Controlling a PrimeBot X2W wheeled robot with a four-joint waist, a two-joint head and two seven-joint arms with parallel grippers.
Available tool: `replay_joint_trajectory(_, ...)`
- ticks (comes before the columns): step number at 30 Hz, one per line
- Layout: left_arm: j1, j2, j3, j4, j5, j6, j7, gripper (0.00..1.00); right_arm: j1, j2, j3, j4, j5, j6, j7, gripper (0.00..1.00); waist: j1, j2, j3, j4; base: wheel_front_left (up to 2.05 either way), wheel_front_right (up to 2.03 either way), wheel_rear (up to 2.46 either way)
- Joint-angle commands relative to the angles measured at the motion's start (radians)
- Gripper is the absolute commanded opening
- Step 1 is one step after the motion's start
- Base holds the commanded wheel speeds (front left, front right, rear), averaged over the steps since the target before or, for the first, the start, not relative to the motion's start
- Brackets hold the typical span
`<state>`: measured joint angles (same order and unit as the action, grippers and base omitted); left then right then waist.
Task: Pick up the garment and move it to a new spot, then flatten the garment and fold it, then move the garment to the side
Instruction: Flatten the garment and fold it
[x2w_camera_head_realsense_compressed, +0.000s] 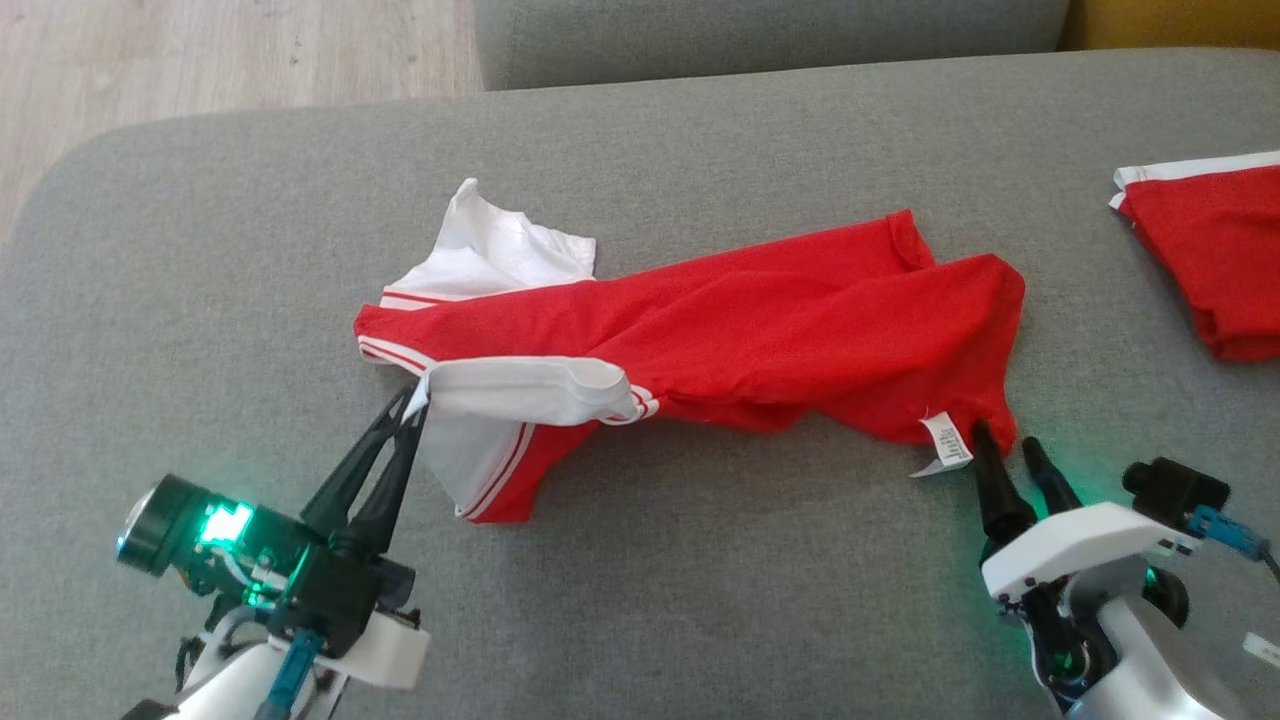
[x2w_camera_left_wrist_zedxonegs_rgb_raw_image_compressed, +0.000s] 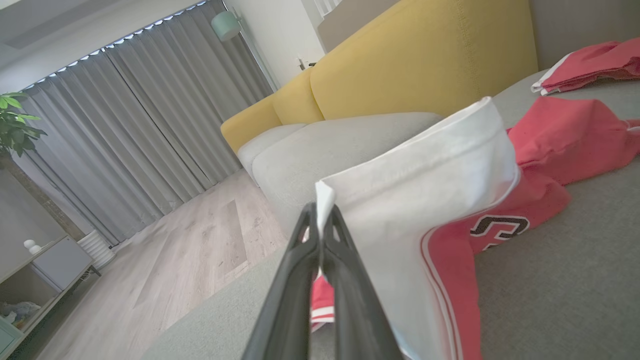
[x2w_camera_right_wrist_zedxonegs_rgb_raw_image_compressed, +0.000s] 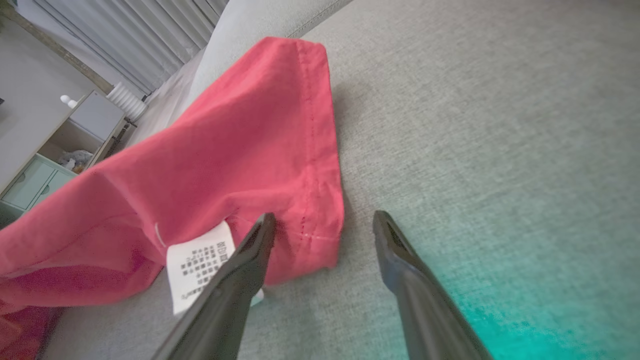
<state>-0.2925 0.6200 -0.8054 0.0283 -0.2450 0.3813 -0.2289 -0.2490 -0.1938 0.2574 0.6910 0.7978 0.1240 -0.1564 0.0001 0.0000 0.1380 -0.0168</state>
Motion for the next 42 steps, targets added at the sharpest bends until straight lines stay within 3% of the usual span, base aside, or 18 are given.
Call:
replay_joint_trajectory(1,-0.054,0.040,0.054,-0.028,0.012,0.010,0.001,0.00,-0.031,-0.013,0.030,-0.016,0.011,0.007,0.002,1.00,-0.0001,0.0000,-0.002,0.001,0.00,0.00,0.00)
replay_joint_trajectory(5,-0.049,0.044,0.054,-0.029,0.008,0.015,0.002,0.00,-0.044,-0.020,0.069,0.010,0.037,0.007,0.003,0.92,-0.0001,0.0000,-0.010,0.002,0.00,0.00,0.00)
replay_joint_trajectory(6,-0.048,0.045,0.055,-0.028,0.007,0.016,0.001,0.00,-0.047,-0.023,0.076,0.016,0.042,0.007,-0.001,0.74,-0.0001,0.0000,-0.011,0.002,0.00,0.00,0.00)
replay_joint_trajectory(7,-0.045,0.046,0.055,-0.027,0.005,0.018,0.001,0.00,-0.052,-0.028,0.089,0.031,0.053,0.007,-0.001,0.40,-0.0001,0.0000,-0.014,0.003,0.00,0.00,0.00)
replay_joint_trajectory(10,-0.046,0.047,0.054,-0.027,0.002,0.018,0.002,0.00,-0.060,-0.033,0.108,0.045,0.070,0.007,0.004,0.27,-0.0001,0.0000,-0.017,0.006,0.00,0.00,0.00)
replay_joint_trajectory(12,-0.047,0.048,0.054,-0.025,0.001,0.017,0.001,0.00,-0.063,-0.039,0.120,0.051,0.078,0.007,-0.001,0.00,-0.0001,0.0000,-0.022,0.006,0.00,0.00,0.00)
replay_joint_trajectory(19,-0.044,0.063,0.058,-0.019,-0.001,0.016,-0.006,0.00,-0.054,-0.083,0.144,0.037,0.097,0.007,-0.048,0.00,-0.0001,0.0000,-0.082,0.001,0.00,0.00,0.00)
replay_joint_trajectory(25,-0.141,0.134,0.080,-0.076,0.026,-0.035,0.021,0.00,-0.074,-0.226,0.111,-0.100,0.077,0.007,-0.070,0.00,-0.0001,0.0000,-0.163,-0.002,0.00,0.00,0.00)
replay_joint_trajectory(29,-0.277,0.185,0.134,-0.121,0.024,-0.093,0.036,0.00,-0.130,-0.338,0.039,-0.245,0.040,0.007,-0.026,0.00,-0.0001,0.0000,-0.201,-0.010,0.00,0.00,0.00)
replay_joint_trajectory(33,-0.437,0.198,0.172,-0.154,0.016,-0.170,0.047,0.00,-0.194,-0.415,-0.048,-0.412,0.000,0.007,0.079,0.00,-0.0001,0.0000,-0.224,-0.019,0.00,0.00,0.00)
replay_joint_trajectory(38,-0.608,0.170,0.196,-0.145,-0.017,-0.263,0.053,0.00,-0.292,-0.446,-0.109,-0.542,-0.051,0.007,0.215,0.00,-0.0001,0.0000,-0.218,-0.034,0.00,0.00,0.00)
replay_joint_trajectory(42,-0.748,0.123,0.214,-0.050,-0.085,-0.349,0.066,0.00,-0.412,-0.425,-0.114,-0.576,-0.109,0.007,0.324,0.00,-0.0001,0.0000,-0.178,-0.048,0.00,0.00,0.00)
